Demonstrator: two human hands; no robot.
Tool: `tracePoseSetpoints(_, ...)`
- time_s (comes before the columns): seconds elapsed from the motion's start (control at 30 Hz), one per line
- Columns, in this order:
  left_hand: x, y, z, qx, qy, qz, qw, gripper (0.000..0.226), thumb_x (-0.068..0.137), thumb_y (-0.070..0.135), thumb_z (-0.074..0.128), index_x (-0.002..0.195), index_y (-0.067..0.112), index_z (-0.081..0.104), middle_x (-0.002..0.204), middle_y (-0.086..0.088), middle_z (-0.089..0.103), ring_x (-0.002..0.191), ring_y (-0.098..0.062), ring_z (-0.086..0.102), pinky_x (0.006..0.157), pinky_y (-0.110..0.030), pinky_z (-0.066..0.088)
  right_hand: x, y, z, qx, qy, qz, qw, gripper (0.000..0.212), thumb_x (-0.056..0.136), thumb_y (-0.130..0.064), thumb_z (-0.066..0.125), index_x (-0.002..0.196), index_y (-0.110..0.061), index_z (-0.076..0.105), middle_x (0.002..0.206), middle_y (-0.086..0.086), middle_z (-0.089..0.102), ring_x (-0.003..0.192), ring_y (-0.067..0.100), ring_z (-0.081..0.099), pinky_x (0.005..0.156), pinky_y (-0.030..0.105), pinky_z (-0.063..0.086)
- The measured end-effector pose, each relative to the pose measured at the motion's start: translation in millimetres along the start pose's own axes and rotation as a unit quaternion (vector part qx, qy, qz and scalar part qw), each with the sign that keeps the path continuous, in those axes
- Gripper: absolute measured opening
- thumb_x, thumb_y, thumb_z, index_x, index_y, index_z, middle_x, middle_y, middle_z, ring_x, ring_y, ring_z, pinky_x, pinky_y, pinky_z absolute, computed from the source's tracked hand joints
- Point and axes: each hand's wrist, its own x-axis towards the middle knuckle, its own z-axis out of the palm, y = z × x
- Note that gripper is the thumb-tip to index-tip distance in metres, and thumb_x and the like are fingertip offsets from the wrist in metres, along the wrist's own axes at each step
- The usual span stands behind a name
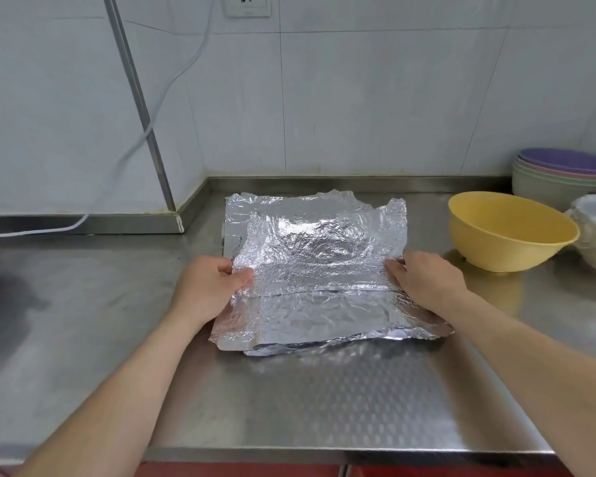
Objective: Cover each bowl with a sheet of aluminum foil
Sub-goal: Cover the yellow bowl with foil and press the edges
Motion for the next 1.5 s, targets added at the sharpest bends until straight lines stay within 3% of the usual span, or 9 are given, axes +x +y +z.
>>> tracePoseSetpoints(0.3, 1.0, 1.0, 4.6, 0.009, -0.003, -0.031, 0.999, 0.047, 0.084, 0.032, 0.071, 0.052, 0.012, 0.045, 0.049, -0.002, 0.043, 0.047, -0.017, 0.035, 0.054, -0.029, 0.023, 2.6, -9.2, -6.8, -0.024, -0.031, 0.03, 0.999, 0.037, 0.099, -0.051, 0.037, 0.089, -0.018, 0.048, 0.089, 0.002, 0.053, 0.083, 0.025, 0.051, 0.069, 0.033, 0.04)
tracePoseSetpoints(0.47, 0.4, 15.5, -5.9, 0.068, -0.013, -0.08, 0.994, 0.03, 0.08, 0.036, 0.072, 0.1, 0.025, 0.053, 0.077, 0.006, 0.06, 0.076, -0.022, 0.059, 0.069, -0.031, 0.042, 2.9, -10.4, -10.1, -0.006, -0.047, 0.05, 0.998, 0.038, 0.097, -0.053, 0.041, 0.09, -0.016, 0.049, 0.089, 0.003, 0.054, 0.081, 0.025, 0.052, 0.067, 0.033, 0.04)
tracePoseSetpoints(0.6, -9.6, 47.8, -9.8, 0.084, 0.151, 0.161, 0.972, 0.025, 0.084, 0.015, 0.066, 0.104, 0.025, 0.055, 0.075, 0.013, 0.046, 0.07, -0.014, 0.048, 0.065, -0.033, 0.041, 1.2, -12.7, -11.6, -0.007, -0.043, 0.054, 0.998, 0.037, 0.098, -0.051, 0.041, 0.09, -0.016, 0.049, 0.088, 0.002, 0.055, 0.081, 0.025, 0.053, 0.066, 0.033, 0.04)
tracePoseSetpoints(0.73, 0.3, 69.3, 18.7, 0.18, -0.099, 0.276, 0.939, 0.024, 0.095, 0.027, 0.055, 0.117, 0.029, 0.063, 0.114, 0.011, 0.062, 0.106, -0.014, 0.058, 0.09, -0.034, 0.046, -1.7, -15.2, -12.6, 0.003, -0.039, 0.059, 0.998, 0.036, 0.097, -0.051, 0.043, 0.089, -0.017, 0.05, 0.088, 0.002, 0.054, 0.08, 0.025, 0.052, 0.066, 0.032, 0.039)
tracePoseSetpoints(0.87, 13.4, 52.6, 43.3, 0.238, -0.286, 0.217, 0.902, 0.055, 0.101, 0.049, 0.022, 0.152, 0.032, 0.016, 0.16, 0.011, 0.011, 0.147, -0.009, 0.01, 0.12, -0.035, 0.011, -2.6, -13.5, -12.8, 0.021, -0.033, 0.066, 0.997, 0.034, 0.096, -0.049, 0.046, 0.087, -0.016, 0.051, 0.088, 0.003, 0.054, 0.08, 0.025, 0.05, 0.066, 0.031, 0.038)
tracePoseSetpoints(1.1, 15.9, 29.5, 51.3, 0.318, -0.283, 0.2, 0.882, 0.085, 0.078, 0.073, -0.009, 0.153, 0.032, -0.004, 0.16, 0.01, -0.012, 0.146, -0.008, -0.011, 0.12, -0.04, 0.003, -4.8, -13.4, -22.1, 0.012, 0.012, 0.107, 0.994, 0.054, 0.088, -0.044, 0.063, 0.124, -0.012, 0.039, 0.12, 0.013, 0.053, 0.108, 0.031, 0.05, 0.082, 0.039, 0.042)
tracePoseSetpoints(1.23, 18.1, 29.6, 53.2, 0.328, -0.267, 0.201, 0.884, 0.079, 0.084, 0.071, -0.004, 0.153, 0.032, -0.001, 0.161, 0.01, -0.008, 0.147, -0.009, -0.008, 0.12, -0.041, 0.005, -14.3, -58.4, -31.2, -0.062, 0.141, -0.059, 0.986, 0.07, 0.096, -0.031, 0.048, 0.152, -0.015, 0.008, 0.155, 0.011, 0.02, 0.141, 0.029, 0.021, 0.11, 0.047, 0.023)
tracePoseSetpoints(1.33, 16.6, 28.8, 53.5, 0.326, -0.247, 0.201, 0.89, 0.06, 0.099, 0.055, 0.011, 0.154, 0.033, 0.001, 0.161, 0.01, -0.004, 0.147, -0.008, -0.005, 0.12, -0.043, 0.002, -21.7, -101.6, -11.6, 0.035, -0.034, -0.222, 0.974, 0.067, 0.102, -0.044, 0.032, 0.154, -0.014, 0.003, 0.163, 0.005, -0.001, 0.149, 0.022, -0.001, 0.119, 0.047, 0.012)
tracePoseSetpoints(1.5, 13.3, 32.2, 51.3, 0.336, -0.263, 0.186, 0.885, 0.058, 0.099, 0.053, 0.008, 0.153, 0.033, -0.004, 0.16, 0.012, -0.01, 0.146, -0.007, -0.01, 0.12, -0.042, -0.002, -12.1, -79.5, 15.8, -0.002, -0.144, -0.199, 0.969, 0.076, 0.095, -0.065, 0.011, 0.155, -0.019, 0.002, 0.163, 0.0, -0.004, 0.149, 0.016, -0.004, 0.119, 0.047, 0.005)
